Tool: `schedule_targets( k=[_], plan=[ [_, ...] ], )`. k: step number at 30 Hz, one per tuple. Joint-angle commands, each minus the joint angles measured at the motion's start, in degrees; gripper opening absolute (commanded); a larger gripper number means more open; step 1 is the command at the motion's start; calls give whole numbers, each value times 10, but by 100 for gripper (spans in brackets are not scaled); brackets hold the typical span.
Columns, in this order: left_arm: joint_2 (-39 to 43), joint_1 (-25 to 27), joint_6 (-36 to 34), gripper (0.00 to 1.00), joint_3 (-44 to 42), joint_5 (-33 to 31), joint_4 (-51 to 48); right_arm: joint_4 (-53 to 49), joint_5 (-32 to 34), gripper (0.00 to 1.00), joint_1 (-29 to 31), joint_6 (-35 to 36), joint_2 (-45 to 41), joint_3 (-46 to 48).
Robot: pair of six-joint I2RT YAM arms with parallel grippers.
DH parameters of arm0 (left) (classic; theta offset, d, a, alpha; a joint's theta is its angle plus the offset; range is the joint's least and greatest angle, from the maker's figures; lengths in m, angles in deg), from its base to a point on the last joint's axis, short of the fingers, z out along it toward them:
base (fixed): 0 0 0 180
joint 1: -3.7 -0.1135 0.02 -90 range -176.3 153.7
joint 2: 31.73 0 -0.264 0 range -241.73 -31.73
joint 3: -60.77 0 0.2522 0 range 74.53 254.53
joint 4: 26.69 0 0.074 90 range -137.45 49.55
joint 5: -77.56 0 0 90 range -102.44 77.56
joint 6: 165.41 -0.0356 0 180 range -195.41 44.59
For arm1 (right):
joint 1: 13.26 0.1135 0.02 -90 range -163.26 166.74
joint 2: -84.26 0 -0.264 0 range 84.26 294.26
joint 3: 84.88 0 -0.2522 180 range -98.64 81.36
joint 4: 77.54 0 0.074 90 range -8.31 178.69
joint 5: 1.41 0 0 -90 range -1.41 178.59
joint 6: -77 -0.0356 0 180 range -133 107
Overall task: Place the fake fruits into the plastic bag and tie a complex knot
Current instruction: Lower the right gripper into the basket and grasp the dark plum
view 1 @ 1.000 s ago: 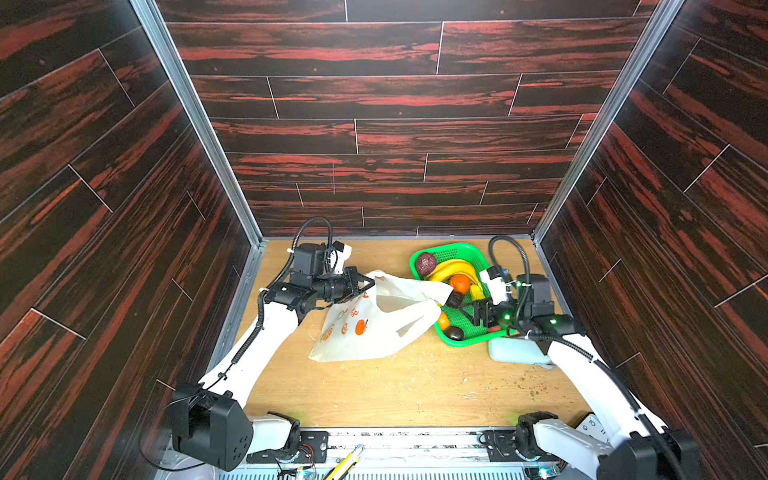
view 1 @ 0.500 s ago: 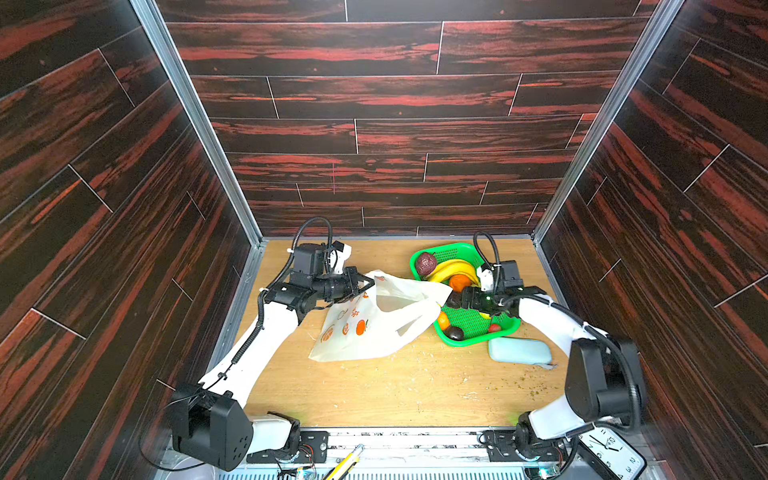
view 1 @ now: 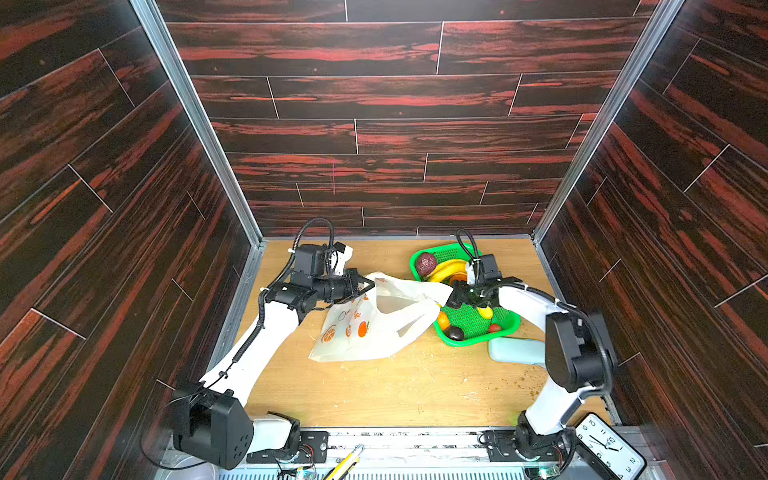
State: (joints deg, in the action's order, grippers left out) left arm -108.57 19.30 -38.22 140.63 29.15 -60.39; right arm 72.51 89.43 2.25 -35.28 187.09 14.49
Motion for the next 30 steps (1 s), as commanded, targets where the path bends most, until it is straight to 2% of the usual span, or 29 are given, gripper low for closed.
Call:
schedule_targets(
  k=[1, 7, 15, 26, 30],
  plan=[
    [0, -4, -17, 0, 9, 9, -15, -18, 24, 77, 1, -21, 30, -18],
    [-1, -3, -24, 0, 12, 10, -17, -25, 38, 76, 6, -25, 44, -15],
    [-5, -4, -27, 0, 16, 17, -13, -38, 48, 70, 11, -10, 72, -28],
    [-6, -4, -20, 0, 15, 18, -10, -22, 45, 49, 12, 2, 67, -15],
    [-5, -4, -5, 0, 15, 17, 6, -33, 40, 46, 12, 12, 55, -17]
  ],
)
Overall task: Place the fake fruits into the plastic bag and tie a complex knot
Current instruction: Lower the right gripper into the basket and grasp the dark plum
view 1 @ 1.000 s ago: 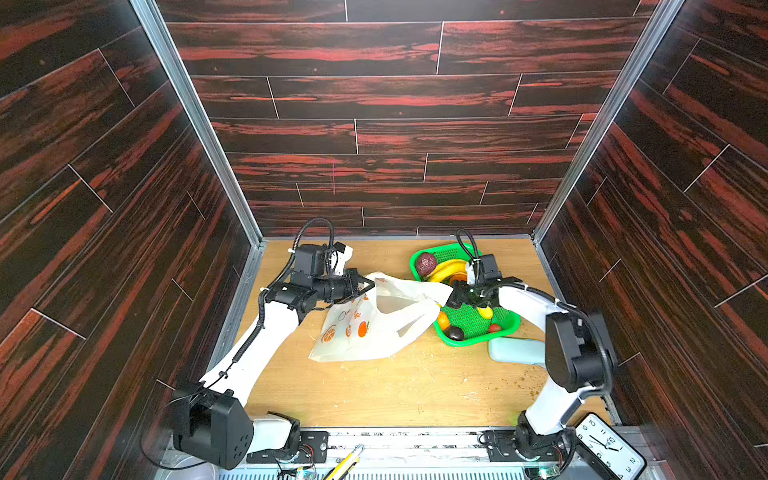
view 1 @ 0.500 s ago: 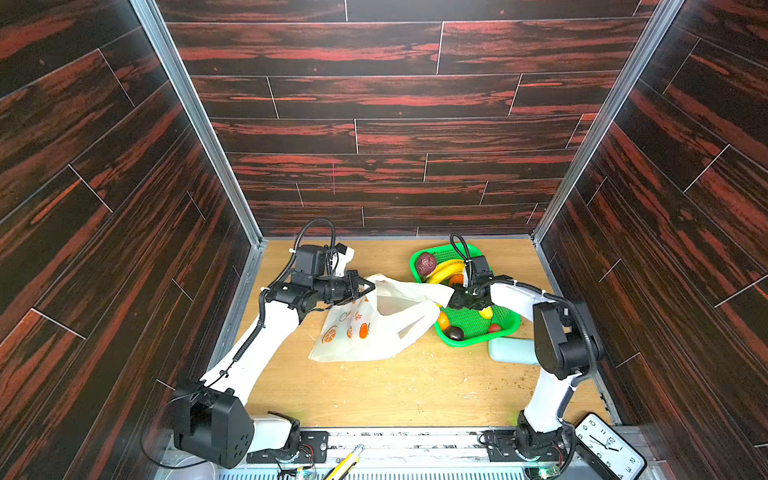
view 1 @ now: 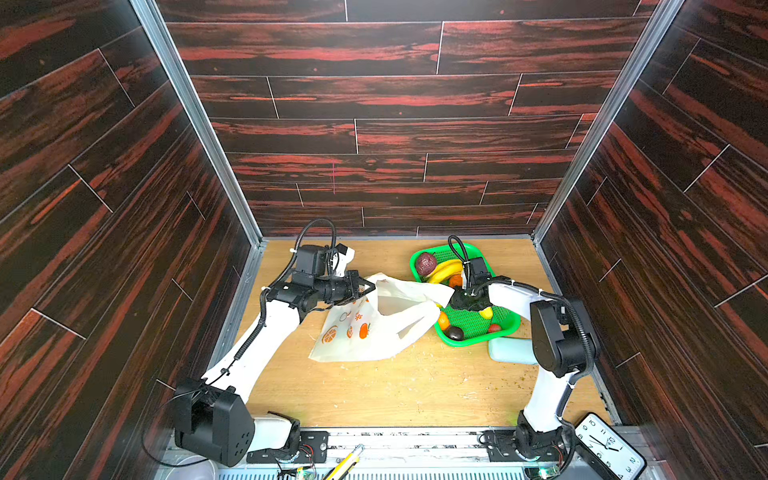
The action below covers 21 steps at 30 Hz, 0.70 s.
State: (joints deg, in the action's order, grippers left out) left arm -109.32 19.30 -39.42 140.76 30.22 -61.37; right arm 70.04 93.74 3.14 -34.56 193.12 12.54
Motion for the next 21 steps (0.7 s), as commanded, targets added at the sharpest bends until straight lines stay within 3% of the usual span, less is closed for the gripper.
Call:
schedule_targets(
  k=[1, 21],
  plan=[
    [3, -4, 10, 0, 13, 6, 21, -9, -2, 46, 3, 7, -9, 3],
    [-6, -3, 13, 0, 12, 6, 24, 15, -32, 46, 3, 66, -189, 96]
  ],
)
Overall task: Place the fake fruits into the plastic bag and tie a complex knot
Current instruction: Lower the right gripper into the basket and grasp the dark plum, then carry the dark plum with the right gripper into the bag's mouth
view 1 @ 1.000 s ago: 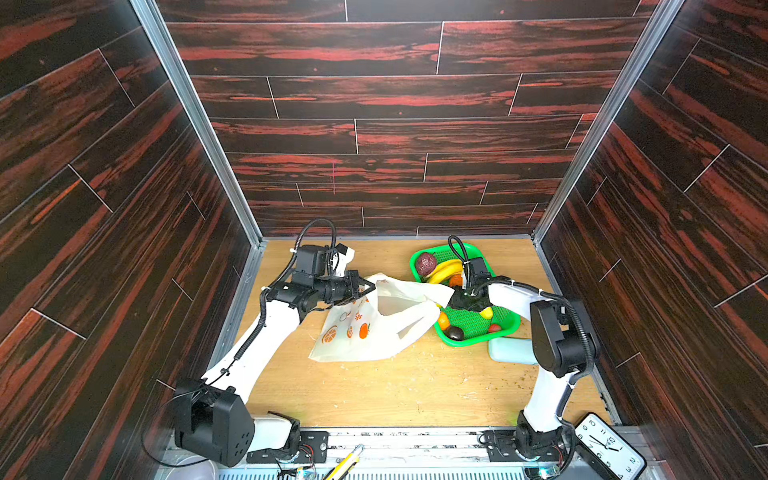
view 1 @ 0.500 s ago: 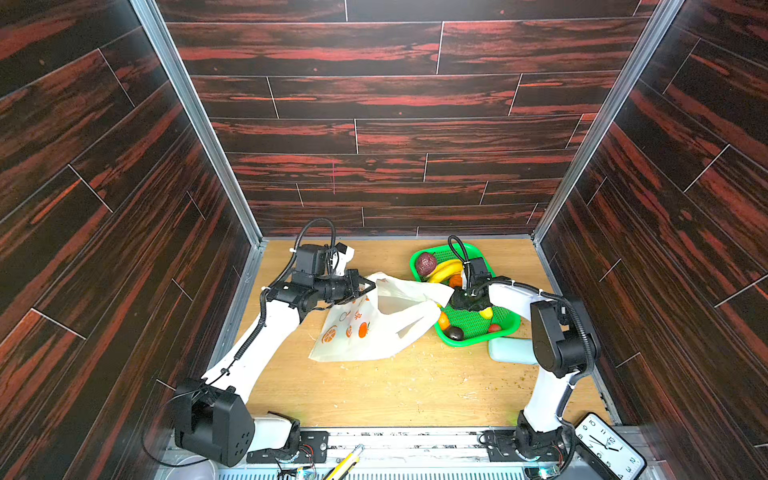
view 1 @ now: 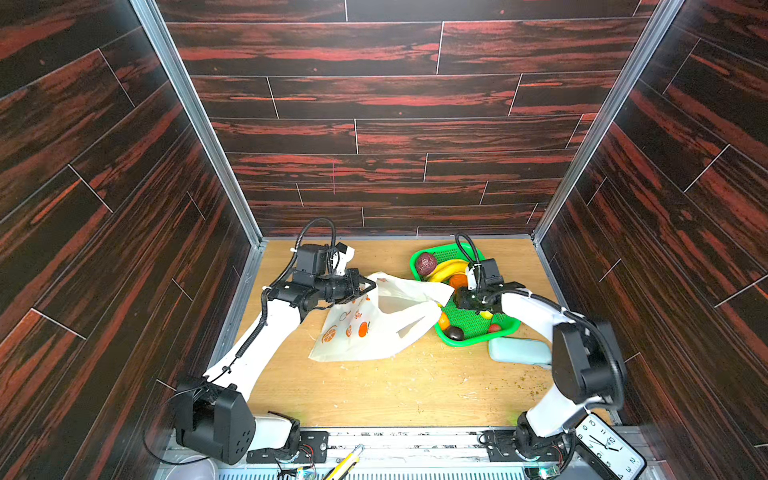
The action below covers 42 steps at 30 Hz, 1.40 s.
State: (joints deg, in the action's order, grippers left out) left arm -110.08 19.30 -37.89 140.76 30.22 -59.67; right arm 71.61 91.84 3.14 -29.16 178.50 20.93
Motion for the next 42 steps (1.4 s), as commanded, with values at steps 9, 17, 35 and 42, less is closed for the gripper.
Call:
schedule_targets(
  k=[9, 17, 35, 42],
  plan=[
    [-5, -4, -9, 0, 16, 3, 1, -46, -60, 45, 3, 40, -198, 59],
    [-7, -4, -10, 0, 19, -2, 0, -85, -166, 44, 8, 39, -322, 103],
    [-5, -4, -45, 0, 24, 11, -34, 127, -261, 43, 141, 43, -272, 157],
    [-3, -4, -68, 0, 15, 30, -36, 234, -259, 43, 143, 96, -186, 134]
  ],
)
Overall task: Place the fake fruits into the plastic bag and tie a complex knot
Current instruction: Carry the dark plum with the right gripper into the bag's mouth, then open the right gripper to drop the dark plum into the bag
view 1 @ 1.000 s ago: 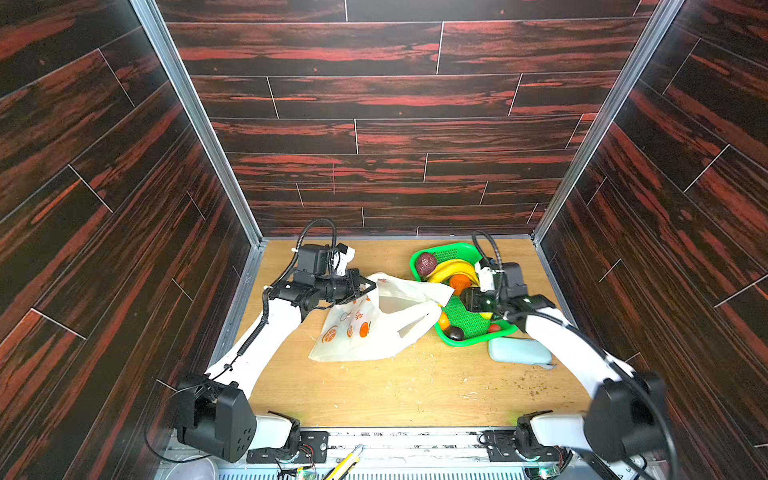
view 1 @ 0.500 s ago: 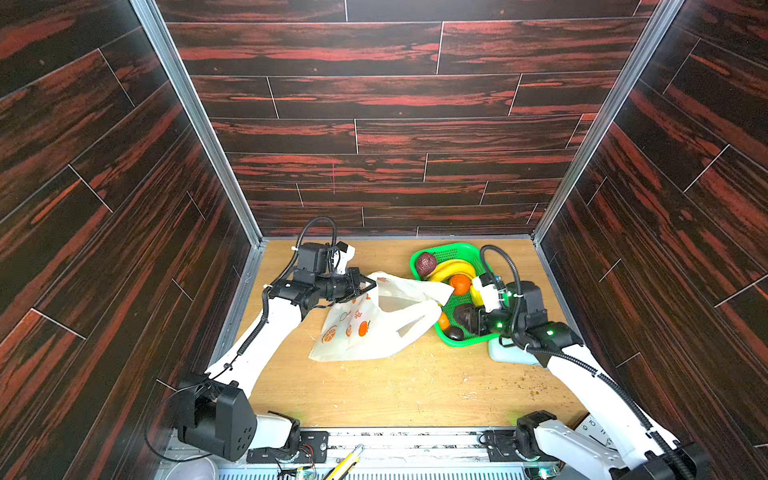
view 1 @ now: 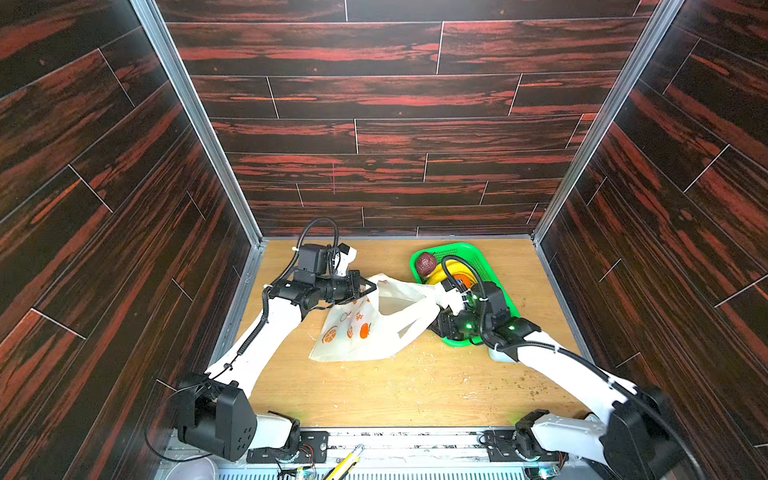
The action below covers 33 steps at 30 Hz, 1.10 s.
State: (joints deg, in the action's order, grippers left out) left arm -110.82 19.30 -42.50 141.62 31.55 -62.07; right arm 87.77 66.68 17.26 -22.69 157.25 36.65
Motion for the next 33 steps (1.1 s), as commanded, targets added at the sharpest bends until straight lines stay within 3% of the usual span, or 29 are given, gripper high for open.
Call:
schedule_targets(
  k=[1, 7, 29, 33],
  plan=[
    [4, -3, -24, 0, 6, 19, -12, 89, -13, 43, 2, 36, 37, -27],
    [2, -4, -28, 0, 7, 30, -8, 150, -63, 43, 11, 31, 88, -56],
    [2, -2, 3, 0, 0, 22, 22, 198, -35, 45, 90, -1, 252, -159],
    [1, -2, 3, 0, 1, 18, 22, 199, -24, 51, 92, -7, 258, -161]
  ],
)
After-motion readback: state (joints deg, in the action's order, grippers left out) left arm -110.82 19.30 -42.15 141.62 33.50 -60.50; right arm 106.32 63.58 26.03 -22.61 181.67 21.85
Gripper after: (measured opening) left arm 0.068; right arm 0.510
